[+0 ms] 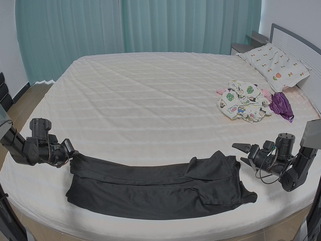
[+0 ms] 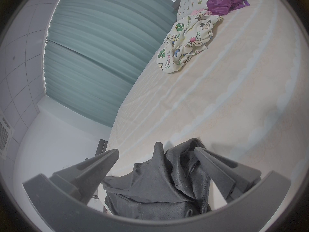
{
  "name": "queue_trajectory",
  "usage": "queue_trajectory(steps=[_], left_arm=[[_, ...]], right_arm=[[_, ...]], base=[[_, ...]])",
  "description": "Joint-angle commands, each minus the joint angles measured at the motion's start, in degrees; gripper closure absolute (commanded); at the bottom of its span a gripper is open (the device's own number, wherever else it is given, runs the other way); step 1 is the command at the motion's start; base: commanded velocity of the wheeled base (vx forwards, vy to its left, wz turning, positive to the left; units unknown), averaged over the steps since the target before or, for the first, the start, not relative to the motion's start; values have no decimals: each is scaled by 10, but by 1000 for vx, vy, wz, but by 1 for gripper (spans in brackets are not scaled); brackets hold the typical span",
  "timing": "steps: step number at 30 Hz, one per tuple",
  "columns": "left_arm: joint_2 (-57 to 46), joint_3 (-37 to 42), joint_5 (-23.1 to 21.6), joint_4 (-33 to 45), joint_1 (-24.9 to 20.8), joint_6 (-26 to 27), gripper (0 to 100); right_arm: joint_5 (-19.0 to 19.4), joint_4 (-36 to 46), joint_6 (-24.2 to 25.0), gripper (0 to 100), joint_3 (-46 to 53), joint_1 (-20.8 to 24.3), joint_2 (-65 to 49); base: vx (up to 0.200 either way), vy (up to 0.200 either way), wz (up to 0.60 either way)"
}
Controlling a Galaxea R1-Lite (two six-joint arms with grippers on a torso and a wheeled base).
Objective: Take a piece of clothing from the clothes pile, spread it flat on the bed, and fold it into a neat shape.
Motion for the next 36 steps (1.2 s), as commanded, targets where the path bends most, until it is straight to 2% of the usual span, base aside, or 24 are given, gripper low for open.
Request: queue_trajectory(steps=[1, 8, 19, 20, 29, 36], left_arm=[[0, -1, 0, 0, 1, 1, 100], [0, -2, 0, 0, 1, 0, 100], [1, -6, 0, 0, 9, 1, 100], [1, -6, 0, 0, 9, 1, 100], [3, -9, 0, 0, 10, 1, 100], [33, -26, 1, -1, 11, 0, 100]], right_arm=[[0, 1, -1, 0, -6, 12, 10], [0, -5, -2, 0, -41, 22, 86], [-1, -2, -1, 0, -61, 20, 86], [-1, -2, -1, 100, -62, 20, 85], [-1, -8, 1, 100, -71, 3, 66], [-30, -22, 11, 100, -84, -2, 68]], base=[[0, 0, 0], [0, 0, 0], [0, 0, 0], [0, 0, 0], [0, 0, 0], [0, 0, 0]])
